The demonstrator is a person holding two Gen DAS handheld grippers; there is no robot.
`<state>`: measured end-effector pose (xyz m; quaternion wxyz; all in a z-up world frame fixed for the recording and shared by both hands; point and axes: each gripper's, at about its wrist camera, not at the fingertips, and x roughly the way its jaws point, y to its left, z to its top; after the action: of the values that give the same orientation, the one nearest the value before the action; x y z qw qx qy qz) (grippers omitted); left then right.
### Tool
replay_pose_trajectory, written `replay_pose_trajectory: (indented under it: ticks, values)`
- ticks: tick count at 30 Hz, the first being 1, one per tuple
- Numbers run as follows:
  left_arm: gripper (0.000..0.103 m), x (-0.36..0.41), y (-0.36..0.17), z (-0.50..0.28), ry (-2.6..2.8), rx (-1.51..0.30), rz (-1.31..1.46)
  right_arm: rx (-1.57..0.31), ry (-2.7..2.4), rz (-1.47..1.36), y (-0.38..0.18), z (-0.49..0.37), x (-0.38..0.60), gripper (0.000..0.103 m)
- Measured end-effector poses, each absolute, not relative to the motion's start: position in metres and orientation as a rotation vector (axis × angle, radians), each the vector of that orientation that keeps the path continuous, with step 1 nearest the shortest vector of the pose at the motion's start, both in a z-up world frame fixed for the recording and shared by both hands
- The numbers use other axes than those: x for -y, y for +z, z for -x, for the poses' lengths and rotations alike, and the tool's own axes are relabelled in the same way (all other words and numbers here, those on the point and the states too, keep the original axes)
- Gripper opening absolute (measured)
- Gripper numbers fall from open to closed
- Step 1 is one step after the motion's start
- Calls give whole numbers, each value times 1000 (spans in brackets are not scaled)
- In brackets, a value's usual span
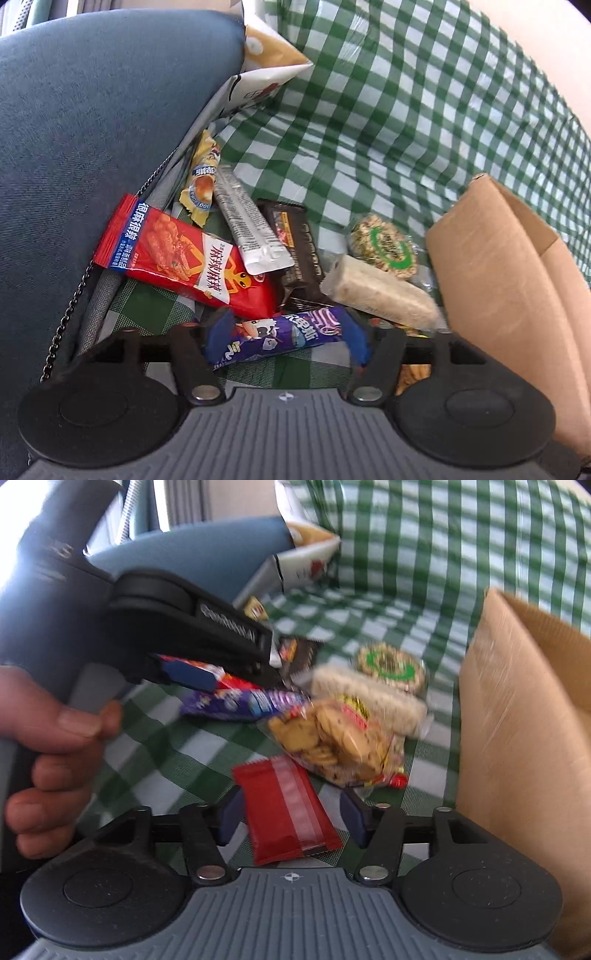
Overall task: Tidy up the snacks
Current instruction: 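Grasp the purple candy bar with the left gripper while the right gripper grasps the red wafer pack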
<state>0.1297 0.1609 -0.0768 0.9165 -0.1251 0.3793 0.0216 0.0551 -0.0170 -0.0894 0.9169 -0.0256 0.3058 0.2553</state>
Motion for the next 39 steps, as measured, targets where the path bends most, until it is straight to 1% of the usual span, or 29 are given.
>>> replay_pose_trajectory:
  ticks: [4,8,11,12,13,14,16,17,18,19,20,22,28,30,32,33,34,36,39]
  values:
    - [76,-155,-84,-137,37,-824,226,-661,533,60,-100,-59,14,63]
    - [77,-149,-92,-143,33,-880,192,-651,543,71,-103,-61,13,63]
    - [76,-147,-93,-142,29,-879,172,-645,553,78,-103,-58,14,59]
    - [71,-146,-92,-142,27,-877,169,-641,557,84,-103,-57,14,55]
    - [61,-146,-92,-141,25,-875,167,-637,563,92,-102,-55,14,54]
    - [55,-146,-91,-140,20,-872,171,-634,565,98,-102,-55,13,52]
    - [27,-146,-89,-137,6,-854,181,-631,572,105,-101,-52,14,50]
    - [21,-147,-86,-135,2,-831,181,-630,575,108,-100,-52,14,49]
    - [11,-146,-83,-131,0,-811,177,-627,575,113,-100,-50,15,48]
    - [3,-146,-80,-128,-5,-795,175,-624,574,116,-99,-49,16,48]
    - [2,-146,-77,-124,-12,-782,177,-621,573,116,-98,-48,17,46]
    - [1,-144,-72,-119,-30,-768,182,-618,571,112,-95,-46,19,44]
    - [1,-155,-67,-111,-58,-792,275,-624,565,110,-90,-35,25,44]
    - [4,-157,-67,-109,-26,-787,282,-623,555,113,-89,-33,27,44]
    - [13,-158,-69,-109,-22,-790,292,-628,546,107,-89,-34,30,44]
    - [23,-157,-70,-110,-27,-796,291,-635,541,103,-89,-35,32,44]
    - [37,-155,-72,-112,-30,-803,281,-647,537,99,-91,-37,34,44]
    - [48,-148,-76,-116,-31,-817,240,-677,524,88,-95,-40,36,45]
    - [48,-137,-87,-124,-29,-852,177,-701,513,71,-101,-45,39,48]
